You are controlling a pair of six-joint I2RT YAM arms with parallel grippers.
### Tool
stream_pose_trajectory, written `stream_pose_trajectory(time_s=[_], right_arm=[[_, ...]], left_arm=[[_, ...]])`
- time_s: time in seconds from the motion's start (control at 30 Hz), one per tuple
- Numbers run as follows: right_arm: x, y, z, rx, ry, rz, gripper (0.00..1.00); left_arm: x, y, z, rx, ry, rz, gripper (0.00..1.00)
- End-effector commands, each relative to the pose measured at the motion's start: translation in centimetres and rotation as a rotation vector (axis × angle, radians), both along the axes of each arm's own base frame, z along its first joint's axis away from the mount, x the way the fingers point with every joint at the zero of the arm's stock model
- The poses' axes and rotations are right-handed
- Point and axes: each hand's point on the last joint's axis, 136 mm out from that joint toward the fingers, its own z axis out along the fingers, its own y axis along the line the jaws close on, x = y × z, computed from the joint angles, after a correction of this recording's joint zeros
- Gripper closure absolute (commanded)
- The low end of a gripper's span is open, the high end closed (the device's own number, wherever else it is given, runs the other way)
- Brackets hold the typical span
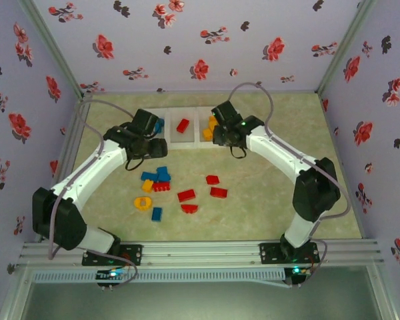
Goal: Sort the legos into containers by color
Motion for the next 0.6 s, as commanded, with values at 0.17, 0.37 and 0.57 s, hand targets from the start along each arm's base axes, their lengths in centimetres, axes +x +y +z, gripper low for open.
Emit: stream_pose_trajectory(time_s=[0.17,0.37,0.57], right_arm=[[6.5,1.8,-0.1,0.011,-0.038,0.046,0.66],[10.6,3.1,-1.9,-0.022,-0.01,0.067,0.51],[11.6,3.1,-1.6,-0.028,0.002,0.075,0.33]], left_arm=[[-1.8,0.4,0.5,-0.013,0.018,0.016,0.33],[-3.6,1.4,0.0,-0.011,0.048,0.053,0.32],[-6.6,2.9,-1.7,0.006,0.103,0.102,0.29]])
